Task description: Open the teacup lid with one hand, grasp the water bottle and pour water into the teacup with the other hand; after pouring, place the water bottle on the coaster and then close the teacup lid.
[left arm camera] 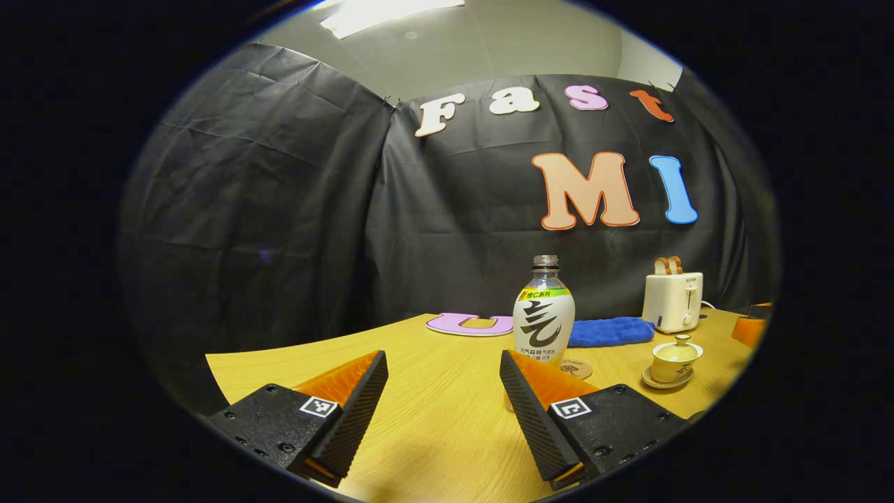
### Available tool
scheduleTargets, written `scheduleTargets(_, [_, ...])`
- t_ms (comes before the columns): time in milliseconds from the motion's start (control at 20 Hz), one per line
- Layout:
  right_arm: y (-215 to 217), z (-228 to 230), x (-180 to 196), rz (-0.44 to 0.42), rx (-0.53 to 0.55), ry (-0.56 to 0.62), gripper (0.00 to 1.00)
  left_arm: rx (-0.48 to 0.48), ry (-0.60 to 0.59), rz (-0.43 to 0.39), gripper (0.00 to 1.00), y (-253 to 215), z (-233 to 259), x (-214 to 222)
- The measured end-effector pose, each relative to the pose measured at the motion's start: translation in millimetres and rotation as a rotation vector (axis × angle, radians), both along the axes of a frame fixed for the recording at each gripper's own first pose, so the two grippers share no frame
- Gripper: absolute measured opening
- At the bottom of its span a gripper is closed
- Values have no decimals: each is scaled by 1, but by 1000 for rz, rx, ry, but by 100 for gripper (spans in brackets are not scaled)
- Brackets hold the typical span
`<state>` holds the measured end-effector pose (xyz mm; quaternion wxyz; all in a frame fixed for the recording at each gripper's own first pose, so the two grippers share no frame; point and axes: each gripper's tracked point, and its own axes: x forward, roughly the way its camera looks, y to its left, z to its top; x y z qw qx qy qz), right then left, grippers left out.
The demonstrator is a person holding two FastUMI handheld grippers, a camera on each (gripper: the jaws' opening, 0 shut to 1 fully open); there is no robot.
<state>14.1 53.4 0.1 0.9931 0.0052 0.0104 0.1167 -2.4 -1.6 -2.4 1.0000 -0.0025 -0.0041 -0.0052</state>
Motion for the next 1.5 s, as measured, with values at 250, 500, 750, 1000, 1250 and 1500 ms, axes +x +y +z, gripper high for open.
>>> scheduleTargets(250, [39,-5,18,111,4,20,100,-5,-10,0,94,0,0,0])
scheduleTargets(500, [63,-17,52,130,12,97,95,-11,-17,0,94,0,1,0])
scheduleTargets(750, [76,-23,77,133,51,174,100,-16,-23,-1,94,0,2,-1])
scheduleTargets(1000, [84,-28,89,138,26,189,96,-14,-20,-2,94,0,1,-1])
scheduleTargets(1250, [91,-33,88,154,-22,206,70,-12,-13,-7,94,0,0,-1])
scheduleTargets(1500, [89,-28,89,152,-23,184,41,-10,-11,-9,94,-1,0,-1])
